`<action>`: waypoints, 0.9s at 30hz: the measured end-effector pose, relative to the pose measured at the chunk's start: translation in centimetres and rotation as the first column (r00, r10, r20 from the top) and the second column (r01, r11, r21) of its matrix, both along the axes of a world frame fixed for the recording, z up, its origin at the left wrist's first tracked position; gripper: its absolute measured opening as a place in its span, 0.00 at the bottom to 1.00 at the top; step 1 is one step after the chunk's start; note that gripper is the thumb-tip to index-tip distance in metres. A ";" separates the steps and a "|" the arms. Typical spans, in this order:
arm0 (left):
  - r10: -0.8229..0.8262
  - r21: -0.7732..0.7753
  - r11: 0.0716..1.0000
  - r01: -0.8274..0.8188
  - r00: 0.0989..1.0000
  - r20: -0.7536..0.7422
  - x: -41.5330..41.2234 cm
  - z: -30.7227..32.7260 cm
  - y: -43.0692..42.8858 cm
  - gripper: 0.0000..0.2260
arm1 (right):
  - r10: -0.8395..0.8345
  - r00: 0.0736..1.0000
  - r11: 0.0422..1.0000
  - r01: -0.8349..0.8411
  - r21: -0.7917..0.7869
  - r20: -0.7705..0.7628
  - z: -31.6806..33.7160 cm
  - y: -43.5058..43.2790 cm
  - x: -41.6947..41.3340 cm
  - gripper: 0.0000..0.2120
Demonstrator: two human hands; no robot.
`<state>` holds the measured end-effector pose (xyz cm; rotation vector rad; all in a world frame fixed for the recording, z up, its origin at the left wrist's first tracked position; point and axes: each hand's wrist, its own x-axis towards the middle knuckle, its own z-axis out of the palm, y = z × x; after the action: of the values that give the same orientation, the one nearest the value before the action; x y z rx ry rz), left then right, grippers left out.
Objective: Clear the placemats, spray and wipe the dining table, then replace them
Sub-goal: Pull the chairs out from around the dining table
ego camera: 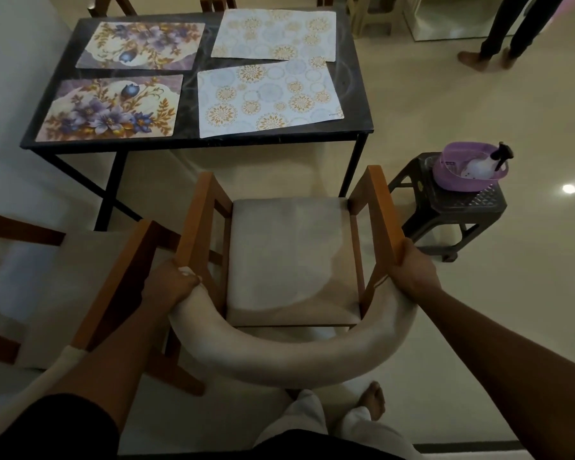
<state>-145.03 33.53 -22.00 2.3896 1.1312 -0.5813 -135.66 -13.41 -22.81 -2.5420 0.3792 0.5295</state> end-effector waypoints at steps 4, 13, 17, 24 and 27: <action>0.099 0.026 0.995 -0.097 0.993 -0.064 0.8 -0.1 0.0 0.25 | 0.002 0.999 0.999 -0.004 -0.054 -0.042 -0.6 0.1 0.5 0.30; 0.046 -0.166 0.986 0.003 0.957 0.287 0.1 1.7 -1.1 0.29 | 0.445 0.882 0.879 -0.396 -0.266 0.158 0.8 4.5 1.0 0.38; -0.019 -0.105 0.993 0.060 0.937 0.348 0.5 4.7 -1.4 0.24 | 0.517 0.841 0.856 -0.505 -0.114 0.158 1.6 9.3 2.1 0.35; -0.016 0.001 1.000 0.017 0.899 0.438 -3.3 8.4 2.1 0.22 | 0.617 0.764 0.780 -0.626 -0.011 0.190 2.4 16.9 1.8 0.35; -0.005 0.068 0.997 -0.029 0.896 0.444 -5.7 9.6 6.3 0.18 | 0.633 0.745 0.757 -0.653 0.032 0.210 3.2 20.4 0.6 0.34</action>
<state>-150.77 39.80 -12.36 2.4003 0.9713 0.0227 -135.04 7.02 -19.61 -2.5448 -0.6222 0.5211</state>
